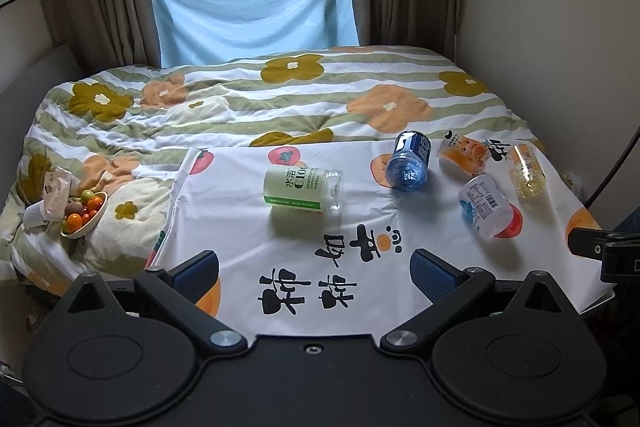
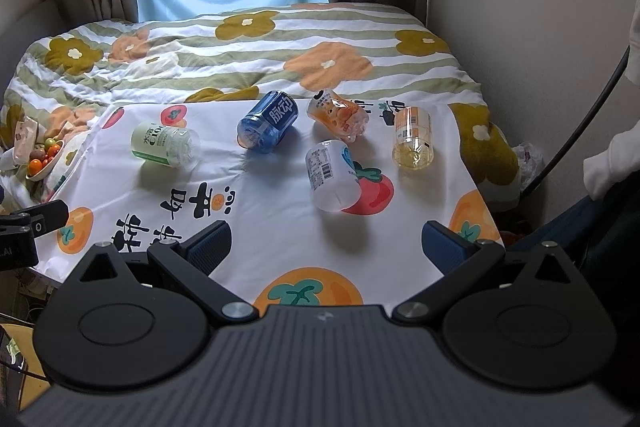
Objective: Flip cup upright
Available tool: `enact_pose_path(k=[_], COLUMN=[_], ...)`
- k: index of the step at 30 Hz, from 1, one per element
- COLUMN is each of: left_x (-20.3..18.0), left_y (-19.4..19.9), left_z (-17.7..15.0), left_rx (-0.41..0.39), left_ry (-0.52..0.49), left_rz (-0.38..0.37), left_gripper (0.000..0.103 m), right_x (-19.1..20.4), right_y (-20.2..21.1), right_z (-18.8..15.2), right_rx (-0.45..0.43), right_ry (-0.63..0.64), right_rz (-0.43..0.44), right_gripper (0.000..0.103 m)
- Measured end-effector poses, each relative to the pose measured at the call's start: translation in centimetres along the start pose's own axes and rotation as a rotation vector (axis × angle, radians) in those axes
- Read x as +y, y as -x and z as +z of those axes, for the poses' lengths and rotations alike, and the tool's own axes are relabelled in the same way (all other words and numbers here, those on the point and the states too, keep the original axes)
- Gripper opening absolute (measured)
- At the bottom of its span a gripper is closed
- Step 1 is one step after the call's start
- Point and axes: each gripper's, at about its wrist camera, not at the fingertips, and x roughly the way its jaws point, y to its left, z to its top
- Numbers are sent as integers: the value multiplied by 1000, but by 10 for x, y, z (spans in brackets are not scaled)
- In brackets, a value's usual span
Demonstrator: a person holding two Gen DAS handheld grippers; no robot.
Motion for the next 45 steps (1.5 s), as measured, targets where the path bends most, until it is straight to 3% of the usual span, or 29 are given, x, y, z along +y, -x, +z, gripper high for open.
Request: enact_pose_path(k=[11,26,37,45], left_x=[-5,-10,-40,-81], left_y=[-1,-26,-95,-167], left_z=[5,33,96,134], left_rx=[6,18,5,95], left_ry=[-28,-79,-227,-291], left_rz=[-5,-73,-178,-231], left_gripper=[103,103,103,103], right_x=[5,2,-11,-29], right_y=[3,-15,-55,-91], right_z=[1,21,26,33], right_rx=[0,18,46,89], right_ry=[-4,-49,-97,-113], right_rz=[-2,-45,-80,-54], right_gripper=[103,103,103,103])
